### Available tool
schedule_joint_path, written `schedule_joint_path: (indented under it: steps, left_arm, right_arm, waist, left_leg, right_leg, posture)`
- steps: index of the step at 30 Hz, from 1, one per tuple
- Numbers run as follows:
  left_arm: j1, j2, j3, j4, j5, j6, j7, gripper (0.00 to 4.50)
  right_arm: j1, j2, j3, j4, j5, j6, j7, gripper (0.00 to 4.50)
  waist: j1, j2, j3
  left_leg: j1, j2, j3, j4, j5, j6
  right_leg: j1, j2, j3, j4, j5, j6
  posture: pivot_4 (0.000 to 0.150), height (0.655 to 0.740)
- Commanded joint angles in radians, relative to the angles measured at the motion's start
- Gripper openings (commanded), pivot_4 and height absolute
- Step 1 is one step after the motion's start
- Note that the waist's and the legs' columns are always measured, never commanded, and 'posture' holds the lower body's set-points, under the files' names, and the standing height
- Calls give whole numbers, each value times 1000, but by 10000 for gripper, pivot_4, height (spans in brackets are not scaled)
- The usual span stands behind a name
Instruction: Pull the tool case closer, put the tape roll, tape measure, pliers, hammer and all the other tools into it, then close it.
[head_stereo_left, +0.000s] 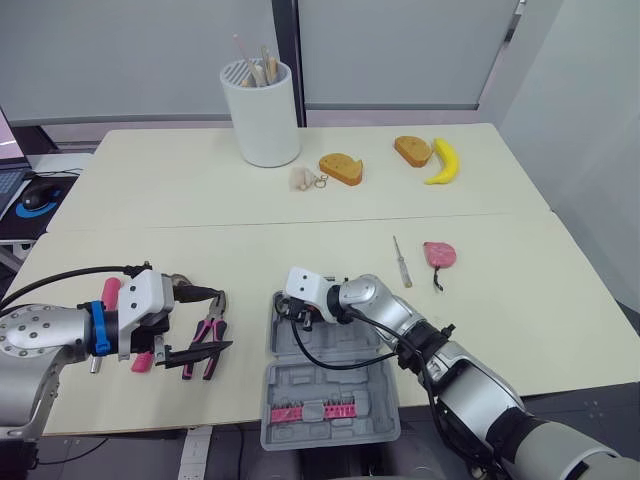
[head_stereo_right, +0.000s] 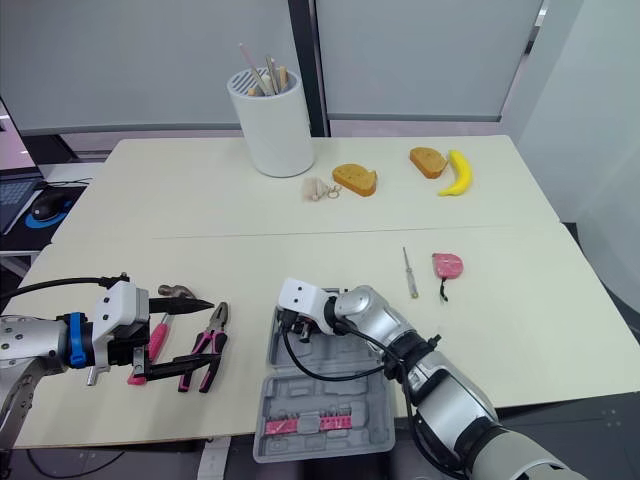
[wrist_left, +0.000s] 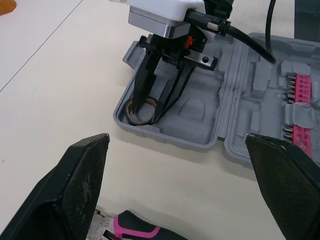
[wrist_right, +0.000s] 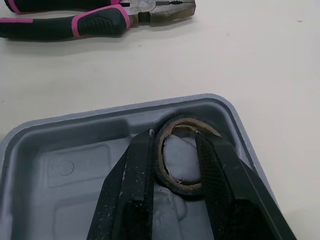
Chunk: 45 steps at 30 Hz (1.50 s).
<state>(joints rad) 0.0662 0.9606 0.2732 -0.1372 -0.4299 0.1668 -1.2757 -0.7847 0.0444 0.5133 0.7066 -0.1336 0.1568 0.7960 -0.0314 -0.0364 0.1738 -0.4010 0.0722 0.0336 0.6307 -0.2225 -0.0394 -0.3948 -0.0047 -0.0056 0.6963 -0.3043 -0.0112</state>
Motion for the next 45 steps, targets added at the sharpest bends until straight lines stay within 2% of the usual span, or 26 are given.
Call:
schedule_joint_path:
  steps: [1,7,9,12,15,19,22,26,32,38,45]
  left_arm:
    - [-4,-2,49,11,-17,-2,19,45000]
    - [15,-7,142,85,-59,57,64,45000]
    - [36,-5,196,155,-51,48,77,45000]
    - [73,-6,293,311,-30,9,116,45000]
    - [128,0,353,436,-12,-26,121,45000]
    - [168,13,393,573,4,-63,125,45000]
    - [178,22,407,674,16,-97,130,45000]
    - [168,35,403,765,24,-133,125,45000]
    - [170,32,393,803,29,-151,127,45000]
    - [199,15,388,742,26,-148,123,45000]
    - [224,-43,301,352,-29,-71,95,45000]
  right_arm:
    - [9,-4,-60,-162,73,8,58,14300]
    - [105,-94,-92,-493,109,120,80,14300]
    - [165,-165,-118,-630,98,141,64,14300]
    - [283,-308,-219,-840,76,180,14,14300]
    - [400,-437,-355,-1016,125,312,6,14300]
    - [536,-587,-506,-1158,170,417,15,14300]
    - [649,-684,-639,-1197,199,462,21,18559]
    - [788,-772,-766,-1203,232,449,39,27566]
    - [930,-821,-880,-1172,262,425,44,44408]
    - [946,-822,-876,-1138,271,380,31,44408]
    - [920,-764,-828,-1082,267,322,-57,44408]
  waist:
    - [0,0,0]
    - [1,0,0]
    - [1,0,0]
    - [4,0,0]
    - [4,-1,0]
    - [4,-1,0]
    - [4,-1,0]
    - [4,-1,0]
    - [4,-2,-1]
    - [0,-2,-1]
    - [7,-2,-1]
  left_leg:
    - [0,0,0,0,0,0]
    - [0,1,0,0,0,0]
    - [0,1,0,0,0,0]
    - [0,1,1,0,0,0]
    - [-1,0,1,-1,0,0]
    - [-1,0,1,-1,0,-1]
    - [1,1,1,-1,0,-1]
    - [1,1,2,-1,0,-1]
    - [1,1,2,-1,0,-1]
    - [2,2,3,-1,0,-1]
    - [2,2,3,-1,-1,-1]
  right_leg:
    - [0,0,0,0,0,0]
    - [0,0,-1,0,0,0]
    - [0,0,-1,0,0,0]
    - [-1,0,-1,-1,-1,0]
    - [-1,-2,-1,-2,-1,1]
    - [-1,-2,-2,-2,-2,0]
    - [0,-2,-3,-2,-5,2]
    - [0,-3,-3,-3,-5,1]
    - [1,-3,-3,-2,-6,1]
    - [1,-2,-3,-2,-6,1]
    - [3,-3,-3,-4,-6,1]
  posture:
    - [1500,7337]
    - [1500,7337]
    - [1500,7337]
    - [1500,7337]
    - [1500,7337]
    - [1500,7337]
    - [1500,7337]
    - [1500,7337]
    - [1500,7337]
    - [1500,7337]
    - [1500,7337]
